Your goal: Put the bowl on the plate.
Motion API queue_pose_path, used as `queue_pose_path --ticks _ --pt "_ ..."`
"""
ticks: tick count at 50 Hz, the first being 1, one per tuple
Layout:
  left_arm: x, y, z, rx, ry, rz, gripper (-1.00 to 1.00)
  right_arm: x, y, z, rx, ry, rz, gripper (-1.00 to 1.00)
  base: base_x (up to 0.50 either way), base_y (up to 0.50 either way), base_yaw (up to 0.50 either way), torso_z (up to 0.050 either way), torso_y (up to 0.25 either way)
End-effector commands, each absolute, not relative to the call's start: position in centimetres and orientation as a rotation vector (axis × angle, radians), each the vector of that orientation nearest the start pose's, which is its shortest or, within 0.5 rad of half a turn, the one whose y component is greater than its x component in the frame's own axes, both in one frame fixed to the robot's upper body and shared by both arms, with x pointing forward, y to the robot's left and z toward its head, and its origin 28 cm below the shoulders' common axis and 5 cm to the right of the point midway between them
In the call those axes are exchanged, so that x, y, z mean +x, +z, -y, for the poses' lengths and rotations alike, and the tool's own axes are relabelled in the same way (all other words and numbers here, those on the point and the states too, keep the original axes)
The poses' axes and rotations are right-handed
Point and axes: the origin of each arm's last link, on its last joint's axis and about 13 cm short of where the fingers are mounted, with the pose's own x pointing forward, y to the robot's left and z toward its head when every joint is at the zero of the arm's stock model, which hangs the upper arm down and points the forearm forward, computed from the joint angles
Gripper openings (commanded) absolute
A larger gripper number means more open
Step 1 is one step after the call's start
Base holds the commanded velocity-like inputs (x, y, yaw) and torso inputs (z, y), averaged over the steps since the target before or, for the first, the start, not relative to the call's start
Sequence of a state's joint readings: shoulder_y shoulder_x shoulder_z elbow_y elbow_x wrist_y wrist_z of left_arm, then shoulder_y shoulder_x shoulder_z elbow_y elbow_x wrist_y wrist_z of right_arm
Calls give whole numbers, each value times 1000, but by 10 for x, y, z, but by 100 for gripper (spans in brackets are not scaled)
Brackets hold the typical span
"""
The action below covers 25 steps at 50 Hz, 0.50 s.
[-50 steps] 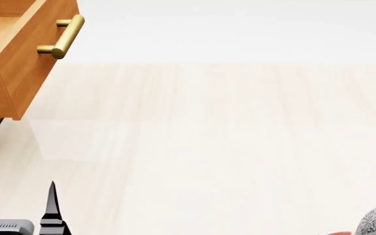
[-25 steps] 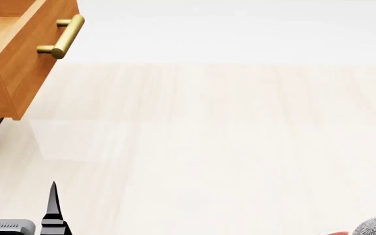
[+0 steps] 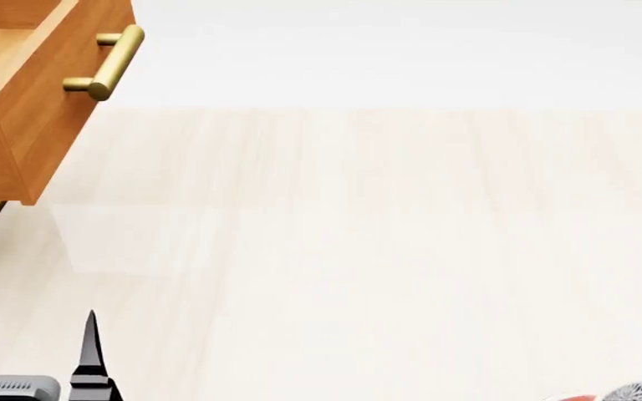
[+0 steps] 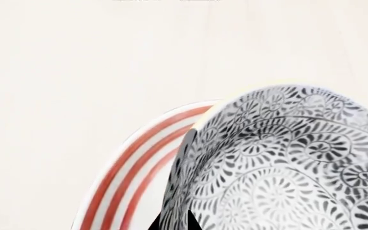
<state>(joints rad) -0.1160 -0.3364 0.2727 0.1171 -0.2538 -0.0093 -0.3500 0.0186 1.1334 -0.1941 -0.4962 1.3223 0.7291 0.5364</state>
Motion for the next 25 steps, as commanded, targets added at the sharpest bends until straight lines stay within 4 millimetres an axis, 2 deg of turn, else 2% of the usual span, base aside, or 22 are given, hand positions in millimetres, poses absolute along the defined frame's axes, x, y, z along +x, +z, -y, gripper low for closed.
queue_pose_path --ticks 1,12,13,25 --pt "230 56 -225 59 60 151 100 163 119 219 -163 44 -675 -100 0 0 0 0 0" --pt "231 58 -225 62 56 151 100 162 123 222 -158 27 -662 -100 0 0 0 0 0" --pt "231 57 -225 62 57 151 100 161 125 223 -163 22 -657 100 12 0 0 0 0" --pt "232 57 -226 64 57 151 100 159 131 221 -153 30 -645 100 0 0 0 0 0"
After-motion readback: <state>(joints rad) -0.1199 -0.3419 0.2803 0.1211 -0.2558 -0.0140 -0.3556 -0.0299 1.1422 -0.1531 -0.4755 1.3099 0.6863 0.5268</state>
